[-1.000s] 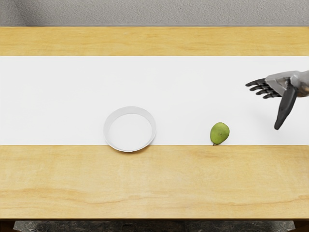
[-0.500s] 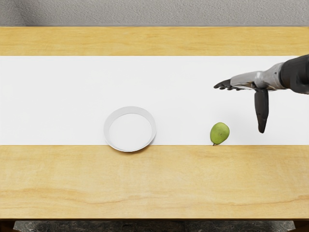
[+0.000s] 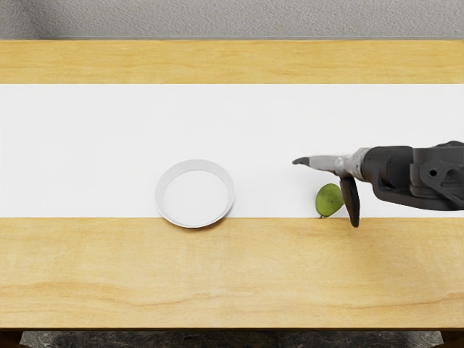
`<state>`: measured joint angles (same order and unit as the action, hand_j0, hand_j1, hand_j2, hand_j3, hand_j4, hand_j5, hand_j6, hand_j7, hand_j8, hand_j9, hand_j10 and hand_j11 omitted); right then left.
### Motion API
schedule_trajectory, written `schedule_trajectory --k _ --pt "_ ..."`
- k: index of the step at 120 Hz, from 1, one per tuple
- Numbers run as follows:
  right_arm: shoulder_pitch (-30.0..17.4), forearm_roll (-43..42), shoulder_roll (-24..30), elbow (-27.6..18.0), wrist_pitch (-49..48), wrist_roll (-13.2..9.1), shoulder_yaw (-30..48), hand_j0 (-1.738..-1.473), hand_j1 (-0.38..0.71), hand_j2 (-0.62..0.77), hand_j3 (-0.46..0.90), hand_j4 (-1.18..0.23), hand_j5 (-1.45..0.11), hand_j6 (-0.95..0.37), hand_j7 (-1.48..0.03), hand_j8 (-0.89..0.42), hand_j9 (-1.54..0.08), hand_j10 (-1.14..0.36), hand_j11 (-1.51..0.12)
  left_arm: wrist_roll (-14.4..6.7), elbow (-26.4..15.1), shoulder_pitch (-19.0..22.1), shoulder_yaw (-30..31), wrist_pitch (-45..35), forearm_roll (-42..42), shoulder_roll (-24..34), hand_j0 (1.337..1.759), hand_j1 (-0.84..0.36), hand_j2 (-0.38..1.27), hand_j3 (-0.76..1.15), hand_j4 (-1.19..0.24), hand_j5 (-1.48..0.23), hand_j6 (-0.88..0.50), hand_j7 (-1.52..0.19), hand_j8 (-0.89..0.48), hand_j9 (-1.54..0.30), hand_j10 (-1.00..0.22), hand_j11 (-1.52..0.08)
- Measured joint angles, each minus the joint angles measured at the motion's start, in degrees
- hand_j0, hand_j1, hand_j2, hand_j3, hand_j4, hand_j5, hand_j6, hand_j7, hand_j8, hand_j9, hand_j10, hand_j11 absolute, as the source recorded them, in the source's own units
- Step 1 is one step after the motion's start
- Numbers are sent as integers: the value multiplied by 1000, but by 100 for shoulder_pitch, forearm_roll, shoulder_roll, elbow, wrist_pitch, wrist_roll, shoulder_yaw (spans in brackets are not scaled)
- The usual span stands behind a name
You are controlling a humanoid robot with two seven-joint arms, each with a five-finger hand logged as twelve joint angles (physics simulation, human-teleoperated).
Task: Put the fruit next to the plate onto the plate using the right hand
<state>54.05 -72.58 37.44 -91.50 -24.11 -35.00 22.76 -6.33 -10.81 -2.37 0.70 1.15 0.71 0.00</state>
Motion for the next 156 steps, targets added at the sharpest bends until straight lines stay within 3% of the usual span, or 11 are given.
schedule_trajectory --k 38,77,105,128,156 --pt "-530 -787 -173 -114 771 0 5 -1658 -235 -18 0 -99 -125 -101 -124 -100 -125 -98 -125 0 0 0 0 0 0 0 1658 330 3 0 -16 -21 -16 -21 -16 -21 -16 -21" --pt "-823 -892 -171 -186 1049 0 126 -1658 -34 -51 0 -268 -344 -269 -343 -268 -344 -267 -344 0 0 0 0 0 0 0 1658 330 3 0 -16 -21 -16 -21 -16 -20 -16 -20" --pt "-968 -895 -158 -176 1082 0 280 -1658 190 -53 0 -463 -603 -466 -600 -451 -603 -458 -603 0 0 0 0 0 0 0 1658 330 3 0 -16 -21 -16 -21 -16 -21 -16 -21" --pt "-986 -873 -159 -145 1082 0 324 -1655 249 102 0 -577 -772 -581 -759 -393 -775 -416 -776 0 0 0 0 0 0 0 1658 330 3 0 -16 -21 -16 -21 -16 -21 -16 -21" --pt "-987 -841 -189 -42 1074 1 440 -1655 246 391 0 -683 -903 -677 -894 -458 -909 -493 -915 0 0 0 0 0 0 0 1658 330 3 0 -16 -21 -16 -21 -16 -20 -16 -20"
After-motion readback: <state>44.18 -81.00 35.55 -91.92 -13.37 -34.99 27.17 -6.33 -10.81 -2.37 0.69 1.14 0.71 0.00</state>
